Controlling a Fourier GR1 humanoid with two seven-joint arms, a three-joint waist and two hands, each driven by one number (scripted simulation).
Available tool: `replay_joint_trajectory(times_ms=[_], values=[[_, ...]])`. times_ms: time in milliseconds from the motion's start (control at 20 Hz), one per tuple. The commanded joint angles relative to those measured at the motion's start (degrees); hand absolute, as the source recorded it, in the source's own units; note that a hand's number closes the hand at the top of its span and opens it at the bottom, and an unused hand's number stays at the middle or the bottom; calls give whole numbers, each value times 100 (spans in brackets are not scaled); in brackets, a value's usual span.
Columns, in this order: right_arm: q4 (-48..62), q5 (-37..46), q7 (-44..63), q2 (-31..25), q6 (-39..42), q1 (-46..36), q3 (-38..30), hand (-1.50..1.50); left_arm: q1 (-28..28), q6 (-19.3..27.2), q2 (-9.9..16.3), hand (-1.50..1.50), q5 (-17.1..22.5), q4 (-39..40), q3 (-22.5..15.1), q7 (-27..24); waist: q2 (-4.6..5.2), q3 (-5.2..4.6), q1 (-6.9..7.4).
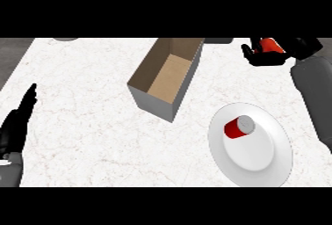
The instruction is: Pick the tomato from the plate and place it in the cardboard box
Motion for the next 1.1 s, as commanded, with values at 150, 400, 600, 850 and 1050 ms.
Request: replay_joint_trajectory(times_ms=[150,400,600,850,1050], values=[[295,-464,810,733,675,-916,-244,150,85,-23,-39,0,6,-10,45,-137,16,-3,49],[259,-466,1561,1528,392,-1075,-182,150,-100,-156,111,0,30,377,191,-295,11,-4,-9],[953,-515,2156,1897,416,-1804,-325,150,-164,239,-250,0,-289,426,-71,-411,42,-6,54],[1914,-453,2001,2228,-94,-2210,-459,150,-145,-164,36,0,-91,-4,37,-13,79,-1,204],[2476,-276,1892,2346,-483,-2358,-438,150,-301,76,-224,0,-210,316,-41,-227,101,-5,186]])
